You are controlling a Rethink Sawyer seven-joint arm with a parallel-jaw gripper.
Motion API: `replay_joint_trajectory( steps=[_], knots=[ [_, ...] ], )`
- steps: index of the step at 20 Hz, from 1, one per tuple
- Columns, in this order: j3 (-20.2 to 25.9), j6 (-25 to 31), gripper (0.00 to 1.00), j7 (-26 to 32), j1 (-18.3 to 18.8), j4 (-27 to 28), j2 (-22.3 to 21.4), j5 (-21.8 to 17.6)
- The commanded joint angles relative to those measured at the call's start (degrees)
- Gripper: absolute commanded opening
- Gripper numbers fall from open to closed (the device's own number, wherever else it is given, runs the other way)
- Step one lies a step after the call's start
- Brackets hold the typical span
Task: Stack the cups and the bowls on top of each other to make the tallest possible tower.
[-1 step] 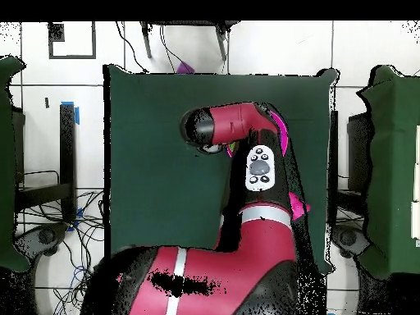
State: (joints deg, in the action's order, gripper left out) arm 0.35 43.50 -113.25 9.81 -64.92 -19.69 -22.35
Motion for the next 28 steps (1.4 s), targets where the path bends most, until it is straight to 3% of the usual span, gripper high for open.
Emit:
replay_joint_trajectory(
  steps=[1, 6, 16, 25, 28],
  knots=[
    [2.04, 5.43, 0.00, -9.96, -3.22, 3.77, 3.91, 4.01],
    [0.46, 5.56, 0.00, -10.33, -4.69, 5.23, 5.28, 5.94],
    [-2.23, 11.00, 0.00, -14.35, -9.24, 13.49, 9.55, 11.64],
    [-4.42, 11.49, 0.00, -12.61, -10.05, 9.96, 6.61, 14.56],
    [-4.81, 11.73, 0.00, -12.16, -10.05, 10.97, 7.24, 15.44]
  ],
)
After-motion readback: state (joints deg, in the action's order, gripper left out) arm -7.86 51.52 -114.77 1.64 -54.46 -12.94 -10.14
